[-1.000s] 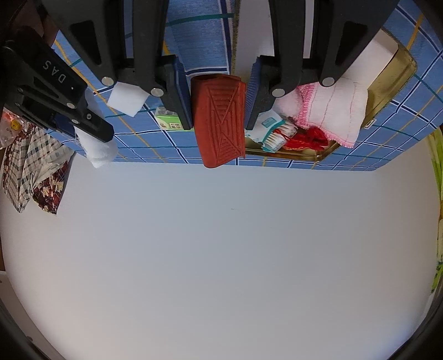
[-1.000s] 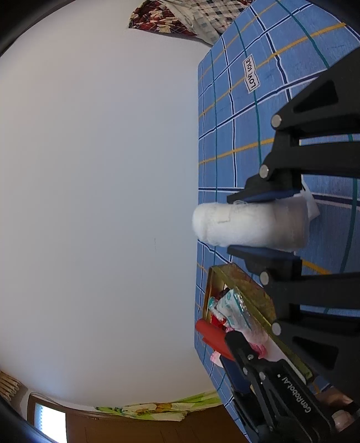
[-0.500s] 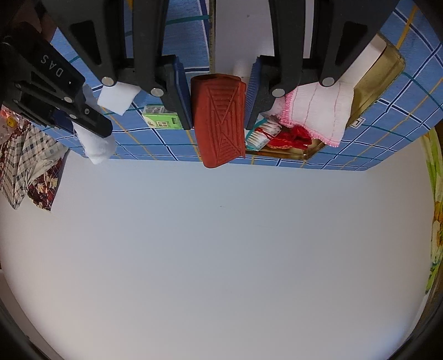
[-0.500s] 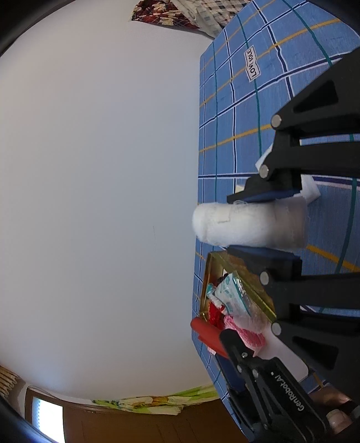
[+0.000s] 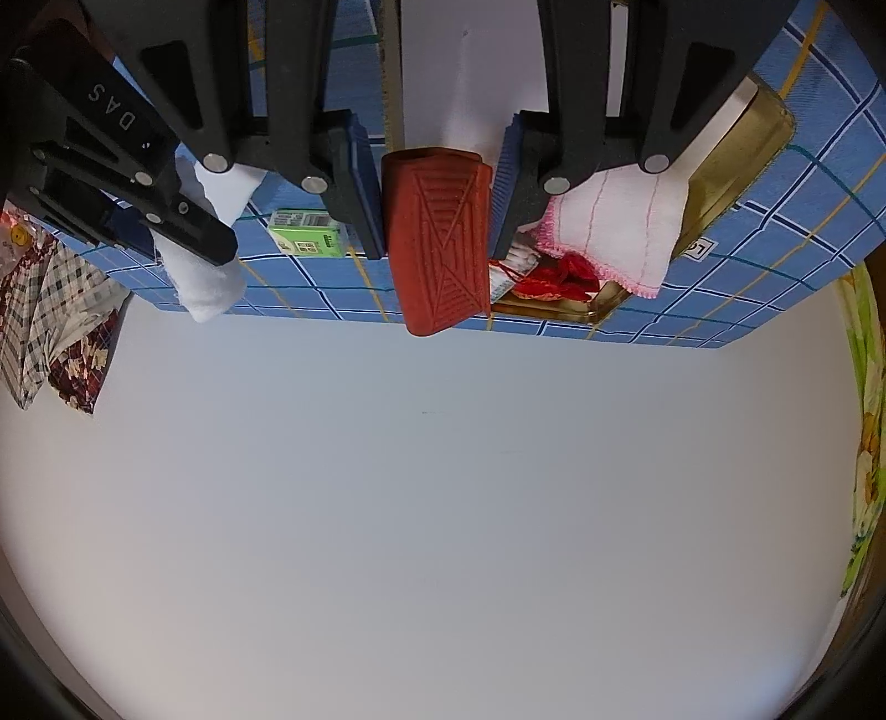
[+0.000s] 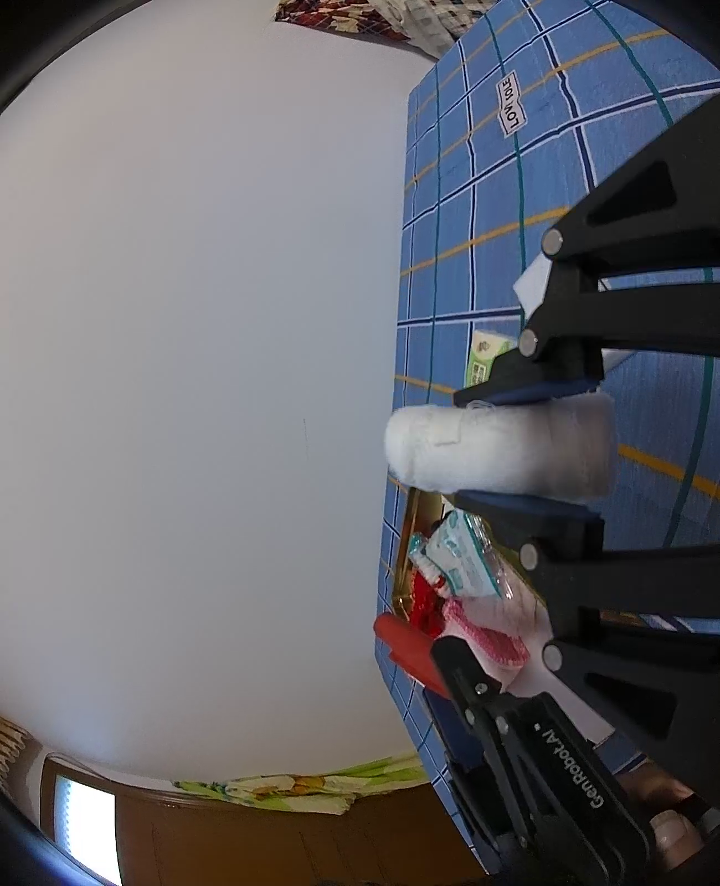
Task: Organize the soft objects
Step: 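Lift the red-and-white sponge and white rolled cloth and carry both over the tin tray, then open both tools to drop the sponge and rolled cloth into the tray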
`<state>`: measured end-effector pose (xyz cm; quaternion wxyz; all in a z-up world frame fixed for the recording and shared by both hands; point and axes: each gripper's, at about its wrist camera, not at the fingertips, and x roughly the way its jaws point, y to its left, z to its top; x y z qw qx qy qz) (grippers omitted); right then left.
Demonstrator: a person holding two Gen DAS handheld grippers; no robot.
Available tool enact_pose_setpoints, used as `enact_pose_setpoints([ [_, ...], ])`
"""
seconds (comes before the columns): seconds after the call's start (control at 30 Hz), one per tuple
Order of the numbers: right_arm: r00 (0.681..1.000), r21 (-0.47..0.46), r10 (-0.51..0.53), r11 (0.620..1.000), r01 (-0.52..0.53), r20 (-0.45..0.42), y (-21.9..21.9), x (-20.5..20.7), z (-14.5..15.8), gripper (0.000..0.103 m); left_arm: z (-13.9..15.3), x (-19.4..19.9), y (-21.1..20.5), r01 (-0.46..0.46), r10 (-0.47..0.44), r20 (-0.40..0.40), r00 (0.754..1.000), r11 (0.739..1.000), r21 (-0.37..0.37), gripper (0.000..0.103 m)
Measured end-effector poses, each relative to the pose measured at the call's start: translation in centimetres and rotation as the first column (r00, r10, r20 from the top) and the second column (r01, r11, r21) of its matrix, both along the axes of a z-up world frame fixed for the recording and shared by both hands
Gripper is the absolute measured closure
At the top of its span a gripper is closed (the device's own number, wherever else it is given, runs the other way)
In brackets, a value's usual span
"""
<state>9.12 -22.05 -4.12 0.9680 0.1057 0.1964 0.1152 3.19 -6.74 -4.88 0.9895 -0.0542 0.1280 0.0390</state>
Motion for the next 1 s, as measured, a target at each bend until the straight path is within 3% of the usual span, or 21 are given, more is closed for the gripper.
enact_pose_setpoints([
  [0.73, 0.998, -0.007, 0.052, 0.999, -0.052, 0.017, 1.9, -0.1, 0.8, 0.074, 0.1, -1.3, 2.4, -0.019, 0.018, -0.003, 1.0, 0.999, -0.035, 0.064],
  [1.0, 0.994, 0.052, 0.113, 0.992, -0.113, 0.005, 2.5, 0.7, 1.0, 0.074, 1.0, -1.7, 4.5, -0.029, 0.029, -0.009, 1.0, 0.999, -0.026, 0.064],
])
